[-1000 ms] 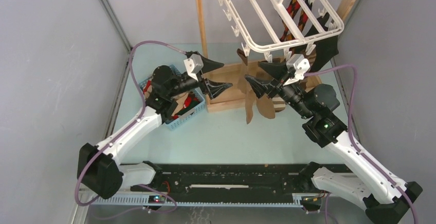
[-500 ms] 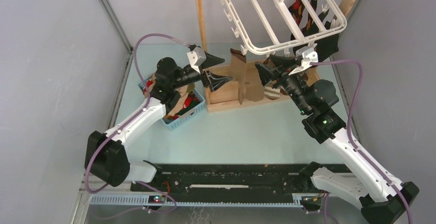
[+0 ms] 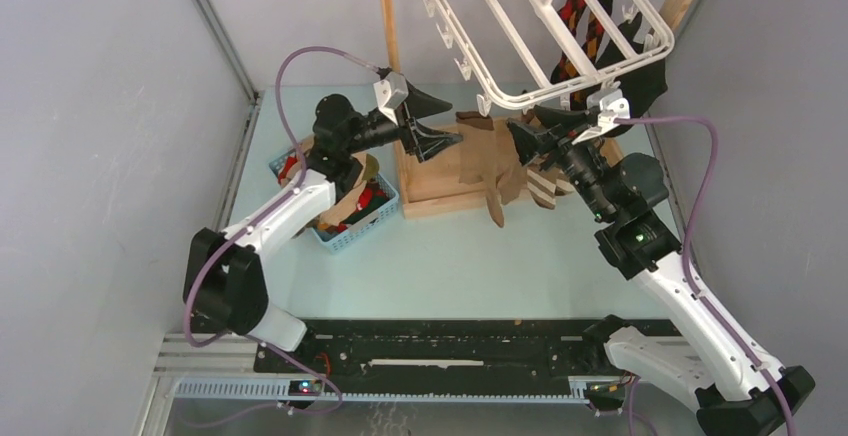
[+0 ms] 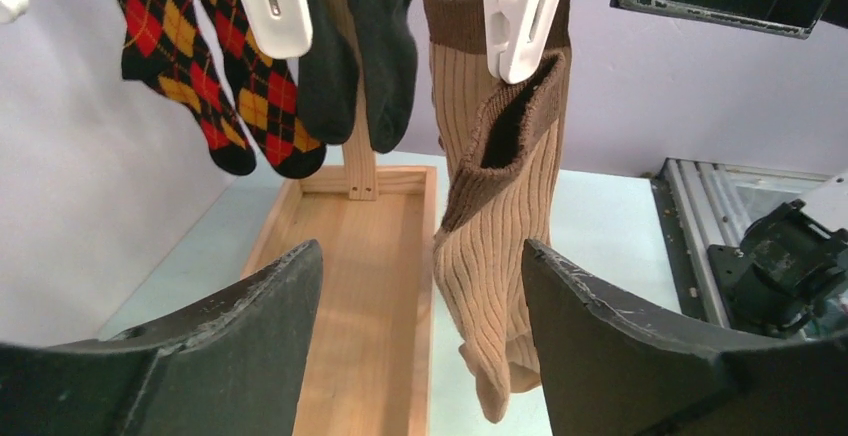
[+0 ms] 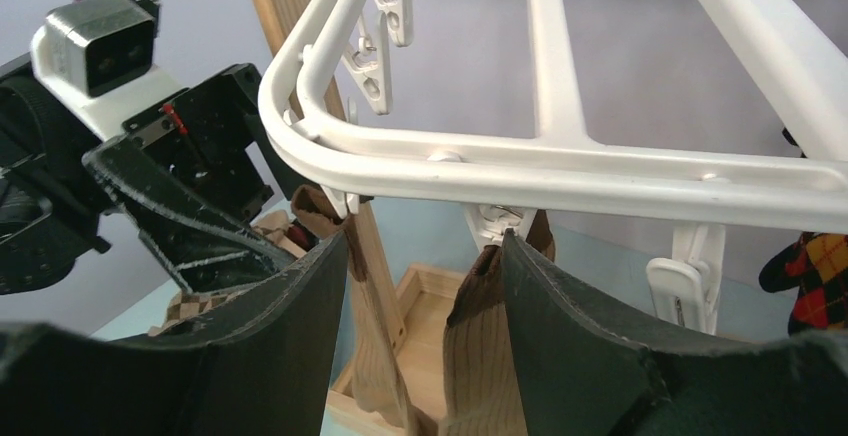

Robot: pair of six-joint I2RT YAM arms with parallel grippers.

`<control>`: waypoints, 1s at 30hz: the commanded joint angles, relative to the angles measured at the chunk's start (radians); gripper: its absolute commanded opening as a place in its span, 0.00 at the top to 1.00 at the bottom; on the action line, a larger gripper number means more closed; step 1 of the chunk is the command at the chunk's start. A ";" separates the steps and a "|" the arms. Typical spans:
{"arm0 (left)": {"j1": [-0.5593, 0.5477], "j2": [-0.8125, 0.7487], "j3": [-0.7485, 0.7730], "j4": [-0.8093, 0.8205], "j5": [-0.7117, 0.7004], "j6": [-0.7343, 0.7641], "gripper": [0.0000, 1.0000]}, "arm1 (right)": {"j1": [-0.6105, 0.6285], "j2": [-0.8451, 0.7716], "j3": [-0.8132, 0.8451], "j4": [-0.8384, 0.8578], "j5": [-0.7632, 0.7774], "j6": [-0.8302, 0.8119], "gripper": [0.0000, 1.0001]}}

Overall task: Clip the socks to the hanger
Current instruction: Clamp the sock onto the hanger.

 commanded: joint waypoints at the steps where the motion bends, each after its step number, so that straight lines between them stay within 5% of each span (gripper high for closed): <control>1: -0.002 0.041 0.091 0.193 0.095 -0.169 0.27 | -0.011 -0.027 0.006 -0.012 -0.033 0.008 0.34; 6: -0.024 0.110 0.073 0.590 0.149 -0.482 0.29 | -0.030 -0.051 0.007 -0.051 -0.065 0.018 0.34; 11: -0.029 0.164 0.070 0.769 0.125 -0.624 0.33 | -0.042 -0.073 0.007 -0.071 -0.091 0.019 0.34; 30: -0.084 0.175 0.098 0.604 0.099 -0.471 0.41 | -0.124 -0.147 0.007 -0.118 -0.399 -0.014 0.34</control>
